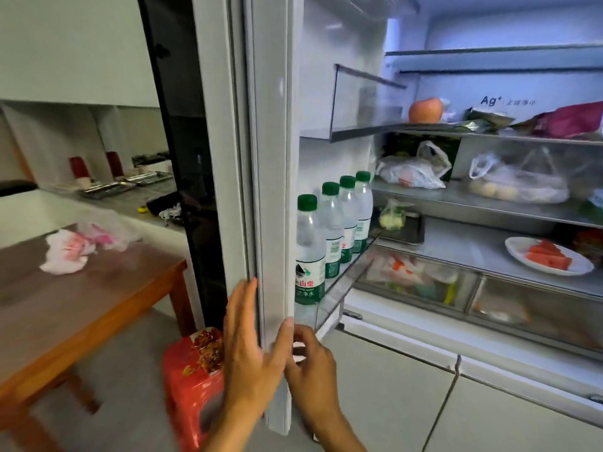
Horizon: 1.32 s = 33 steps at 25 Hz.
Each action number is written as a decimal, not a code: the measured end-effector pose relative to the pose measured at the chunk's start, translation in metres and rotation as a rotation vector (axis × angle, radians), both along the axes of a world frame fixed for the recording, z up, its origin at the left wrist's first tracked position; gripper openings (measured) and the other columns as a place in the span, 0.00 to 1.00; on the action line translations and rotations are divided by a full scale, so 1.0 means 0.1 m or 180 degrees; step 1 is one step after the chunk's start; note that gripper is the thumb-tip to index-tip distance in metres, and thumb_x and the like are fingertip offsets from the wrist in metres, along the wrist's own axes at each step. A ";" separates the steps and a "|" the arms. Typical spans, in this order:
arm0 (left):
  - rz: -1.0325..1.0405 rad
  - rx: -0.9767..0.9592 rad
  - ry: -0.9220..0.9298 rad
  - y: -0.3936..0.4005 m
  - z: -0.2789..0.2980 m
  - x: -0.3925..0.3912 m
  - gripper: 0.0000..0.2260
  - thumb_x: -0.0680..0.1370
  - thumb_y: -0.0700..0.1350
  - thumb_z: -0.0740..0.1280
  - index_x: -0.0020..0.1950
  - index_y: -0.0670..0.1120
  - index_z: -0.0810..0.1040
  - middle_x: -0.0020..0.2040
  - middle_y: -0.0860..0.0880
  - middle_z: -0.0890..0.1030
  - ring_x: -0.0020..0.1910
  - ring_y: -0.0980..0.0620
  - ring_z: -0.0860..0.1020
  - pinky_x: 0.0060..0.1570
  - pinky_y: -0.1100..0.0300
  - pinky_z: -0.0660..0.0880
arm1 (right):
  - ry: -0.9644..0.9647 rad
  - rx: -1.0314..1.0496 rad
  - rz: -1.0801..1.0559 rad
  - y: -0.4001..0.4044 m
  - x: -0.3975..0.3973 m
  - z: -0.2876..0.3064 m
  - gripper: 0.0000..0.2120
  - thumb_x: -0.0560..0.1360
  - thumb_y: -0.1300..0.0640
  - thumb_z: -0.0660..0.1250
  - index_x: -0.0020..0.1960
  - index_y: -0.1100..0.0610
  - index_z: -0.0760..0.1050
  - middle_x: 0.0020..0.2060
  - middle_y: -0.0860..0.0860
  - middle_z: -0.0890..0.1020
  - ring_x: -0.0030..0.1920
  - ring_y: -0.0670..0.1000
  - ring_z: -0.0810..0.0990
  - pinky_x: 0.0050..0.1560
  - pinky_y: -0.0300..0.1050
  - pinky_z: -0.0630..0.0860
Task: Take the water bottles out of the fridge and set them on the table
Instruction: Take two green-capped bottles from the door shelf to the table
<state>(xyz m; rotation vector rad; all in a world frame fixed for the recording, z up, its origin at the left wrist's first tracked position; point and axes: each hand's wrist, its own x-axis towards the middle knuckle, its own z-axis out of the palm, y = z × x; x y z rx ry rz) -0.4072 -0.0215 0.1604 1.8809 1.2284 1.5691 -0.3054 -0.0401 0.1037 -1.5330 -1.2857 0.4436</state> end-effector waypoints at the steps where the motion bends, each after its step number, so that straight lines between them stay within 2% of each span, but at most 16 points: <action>1: 0.0020 -0.0020 0.0080 0.08 0.07 -0.03 0.34 0.74 0.53 0.69 0.76 0.50 0.60 0.76 0.50 0.59 0.75 0.54 0.58 0.71 0.60 0.57 | -0.0016 -0.0035 0.0077 0.07 -0.12 0.01 0.15 0.74 0.45 0.65 0.60 0.42 0.72 0.49 0.40 0.85 0.47 0.43 0.83 0.46 0.48 0.81; 3: 0.0120 -0.0133 0.0029 0.27 0.15 -0.12 0.34 0.74 0.47 0.71 0.76 0.51 0.58 0.76 0.49 0.59 0.75 0.52 0.59 0.71 0.56 0.59 | -0.0274 -0.0222 0.0274 0.14 -0.31 0.03 0.20 0.75 0.47 0.63 0.67 0.41 0.68 0.57 0.39 0.82 0.52 0.43 0.82 0.53 0.45 0.80; 5: 0.0147 -0.0188 0.0044 0.45 0.18 -0.24 0.35 0.75 0.44 0.70 0.77 0.51 0.56 0.77 0.50 0.59 0.74 0.51 0.60 0.71 0.54 0.61 | -0.0702 -0.0232 0.0258 0.14 -0.36 0.12 0.17 0.76 0.47 0.60 0.65 0.43 0.72 0.56 0.41 0.83 0.51 0.43 0.82 0.52 0.41 0.79; 7: 0.0157 -0.0302 0.0093 0.62 0.21 -0.35 0.36 0.76 0.43 0.70 0.77 0.51 0.54 0.77 0.51 0.58 0.74 0.51 0.60 0.68 0.57 0.61 | -0.0836 0.0380 0.0016 0.16 -0.31 0.31 0.14 0.76 0.52 0.61 0.60 0.45 0.75 0.54 0.42 0.83 0.50 0.42 0.81 0.48 0.36 0.76; 8: 0.0184 -0.0383 0.0095 0.71 0.23 -0.40 0.36 0.76 0.43 0.70 0.78 0.52 0.53 0.77 0.51 0.58 0.74 0.51 0.60 0.66 0.59 0.61 | -0.0954 0.0726 -0.0090 0.24 -0.24 0.38 0.16 0.75 0.54 0.63 0.62 0.47 0.74 0.57 0.44 0.82 0.54 0.43 0.79 0.52 0.36 0.75; 10: 0.0197 -0.0523 0.0023 0.91 0.28 -0.47 0.36 0.75 0.43 0.70 0.77 0.53 0.53 0.77 0.50 0.59 0.74 0.50 0.61 0.65 0.57 0.62 | -0.1562 0.0945 -0.0221 0.54 -0.06 0.49 0.25 0.72 0.57 0.67 0.69 0.53 0.70 0.67 0.51 0.76 0.67 0.51 0.72 0.66 0.46 0.70; 11: 0.0167 -0.0574 -0.0062 1.02 0.30 -0.52 0.36 0.75 0.43 0.71 0.77 0.53 0.54 0.76 0.50 0.61 0.73 0.49 0.62 0.66 0.56 0.63 | -0.1935 0.0728 -0.0208 0.70 0.02 0.55 0.30 0.72 0.56 0.68 0.72 0.54 0.67 0.71 0.53 0.72 0.71 0.55 0.67 0.70 0.52 0.66; 14: 0.0195 -0.0690 -0.0253 1.25 0.34 -0.63 0.32 0.75 0.40 0.70 0.74 0.55 0.58 0.73 0.49 0.67 0.71 0.47 0.67 0.67 0.49 0.68 | -0.2501 -0.0061 -0.0013 1.03 0.09 0.65 0.33 0.73 0.54 0.68 0.76 0.53 0.61 0.74 0.53 0.67 0.76 0.61 0.60 0.74 0.62 0.61; 17: 0.0272 -0.0657 -0.0182 1.33 0.35 -0.68 0.30 0.75 0.40 0.70 0.71 0.56 0.61 0.71 0.50 0.70 0.69 0.48 0.69 0.65 0.48 0.70 | -0.2672 -0.0039 -0.0147 1.18 0.01 0.65 0.29 0.72 0.54 0.70 0.71 0.55 0.68 0.68 0.53 0.75 0.74 0.62 0.65 0.71 0.61 0.64; 21: 0.0131 -0.0598 -0.0216 1.30 0.28 -0.69 0.30 0.75 0.41 0.70 0.71 0.58 0.60 0.73 0.52 0.68 0.71 0.50 0.67 0.66 0.44 0.71 | -0.2681 0.0164 -0.0285 1.22 -0.01 0.56 0.28 0.67 0.55 0.74 0.66 0.58 0.73 0.61 0.54 0.79 0.70 0.64 0.70 0.67 0.60 0.70; 33: 0.0279 -0.0573 -0.0277 1.29 0.23 -0.63 0.31 0.75 0.42 0.71 0.71 0.62 0.60 0.72 0.54 0.68 0.70 0.50 0.68 0.62 0.42 0.74 | -0.2780 0.0240 0.0108 1.17 0.19 0.63 0.28 0.71 0.53 0.69 0.70 0.56 0.69 0.66 0.53 0.77 0.72 0.61 0.68 0.69 0.58 0.68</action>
